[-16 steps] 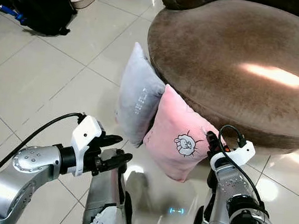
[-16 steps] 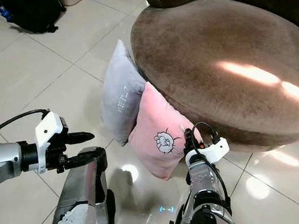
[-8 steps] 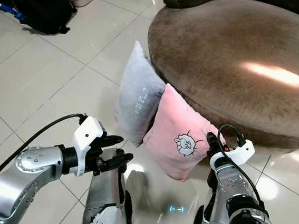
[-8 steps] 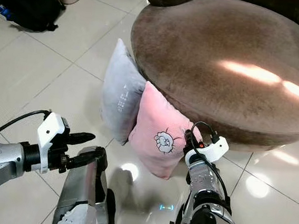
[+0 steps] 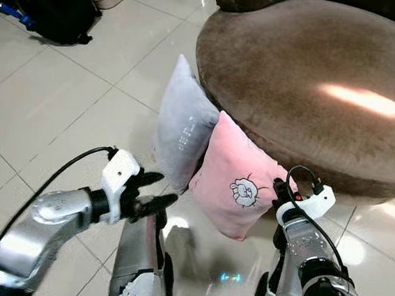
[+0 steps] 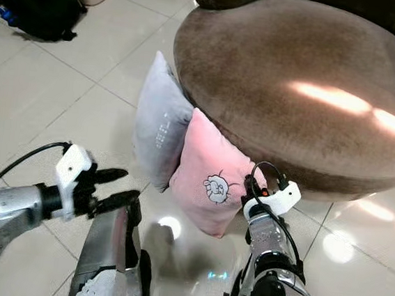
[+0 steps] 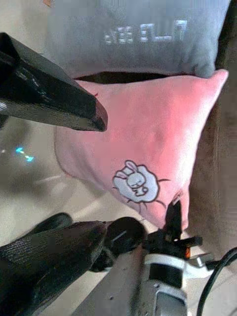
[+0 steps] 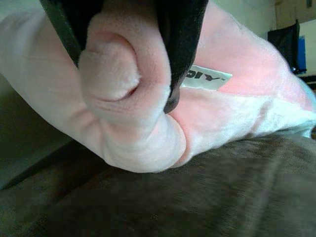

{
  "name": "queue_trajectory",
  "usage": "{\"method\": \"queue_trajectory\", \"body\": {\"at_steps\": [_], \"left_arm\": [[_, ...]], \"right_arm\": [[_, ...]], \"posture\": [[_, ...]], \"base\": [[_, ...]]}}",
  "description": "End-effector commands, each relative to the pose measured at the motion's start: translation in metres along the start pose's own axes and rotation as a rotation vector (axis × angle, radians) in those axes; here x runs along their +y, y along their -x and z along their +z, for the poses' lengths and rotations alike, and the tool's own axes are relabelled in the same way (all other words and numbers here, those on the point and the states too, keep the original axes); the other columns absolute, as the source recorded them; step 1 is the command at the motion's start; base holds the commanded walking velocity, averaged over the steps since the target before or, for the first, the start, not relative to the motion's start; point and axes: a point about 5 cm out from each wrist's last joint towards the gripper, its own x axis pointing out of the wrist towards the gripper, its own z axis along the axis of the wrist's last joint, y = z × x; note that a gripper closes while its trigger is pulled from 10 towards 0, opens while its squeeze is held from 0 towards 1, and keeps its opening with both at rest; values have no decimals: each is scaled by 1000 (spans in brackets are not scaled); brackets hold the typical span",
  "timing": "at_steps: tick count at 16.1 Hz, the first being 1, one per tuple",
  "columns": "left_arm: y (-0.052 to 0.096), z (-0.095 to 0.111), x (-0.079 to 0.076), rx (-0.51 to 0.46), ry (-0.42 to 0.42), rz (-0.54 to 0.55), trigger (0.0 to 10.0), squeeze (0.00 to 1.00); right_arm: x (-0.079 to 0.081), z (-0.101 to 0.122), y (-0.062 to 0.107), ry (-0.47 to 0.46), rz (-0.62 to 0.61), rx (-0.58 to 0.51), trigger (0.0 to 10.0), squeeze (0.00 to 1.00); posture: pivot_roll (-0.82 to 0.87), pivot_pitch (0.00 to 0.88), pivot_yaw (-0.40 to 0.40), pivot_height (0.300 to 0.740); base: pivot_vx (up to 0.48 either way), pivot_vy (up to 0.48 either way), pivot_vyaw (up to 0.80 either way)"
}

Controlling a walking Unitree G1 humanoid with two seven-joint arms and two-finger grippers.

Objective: Move the pillow to the sofa from floor

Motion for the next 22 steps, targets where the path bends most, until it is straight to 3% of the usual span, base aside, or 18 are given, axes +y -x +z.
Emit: {"method": "queue_trajectory", "body": {"at_steps": [1,4,5,7,9,10,11,12,13,14,15,16,17,18,20,22], "left_arm": [[1,-5,2,16,-7,22,10000,0],[-8,0,4,-87,23,98,10000,0],[-12,-1,2,-127,52,143,10000,0],[-13,-2,-1,-149,59,169,10000,0],[-10,4,-4,-188,45,204,10000,0],[-6,18,-5,-234,29,195,10000,0],[-4,27,-6,-262,20,177,10000,0],[-4,29,-6,-269,19,168,10000,0],[-5,34,-7,-281,2,144,10000,0],[-7,36,-6,-276,-10,139,10000,0],[-9,41,-4,-288,-25,157,10000,0],[-13,50,0,-318,-34,196,10000,0],[-19,62,6,-362,-76,293,10000,0],[-21,65,8,-370,-91,327,10000,0],[-22,72,13,-376,-145,426,10000,0],[-22,72,15,-345,-201,453,10000,0]], "right_arm": [[3,-3,-1,8,21,17,0,0],[16,19,6,135,129,-21,0,0],[29,30,17,195,195,-41,0,0],[42,38,29,196,245,-67,0,0],[69,45,53,189,327,-100,0,0],[102,50,78,145,437,-139,0,0],[122,55,93,126,498,-178,0,0],[127,58,97,124,513,-197,0,0],[144,72,101,133,523,-290,0,0],[152,79,102,153,519,-312,8471,0],[164,88,105,185,540,-360,10000,0],[173,97,106,280,528,-413,10000,0],[182,105,107,437,475,-495,10000,0],[183,106,106,483,441,-512,10000,0],[179,105,98,442,302,-561,10000,0],[175,105,94,422,279,-560,10000,0]], "posture": [[143,145,109,502],[57,88,74,502],[27,65,70,502],[11,57,73,502],[-22,30,84,502],[-34,18,91,502],[-40,13,97,502],[-42,12,99,502],[-49,7,109,502],[-50,5,111,502],[-50,0,114,502],[-48,0,114,502],[-49,0,106,507],[-50,0,106,512],[-39,0,91,532],[-31,0,85,547]], "base": [[0,0,0],[0,0,0],[0,0,0],[0,0,0],[0,0,0],[0,0,0],[0,0,0],[0,0,0],[0,0,0],[0,0,0],[0,0,0],[0,0,0],[0,0,0],[0,0,0],[0,0,0],[0,0,0]]}}
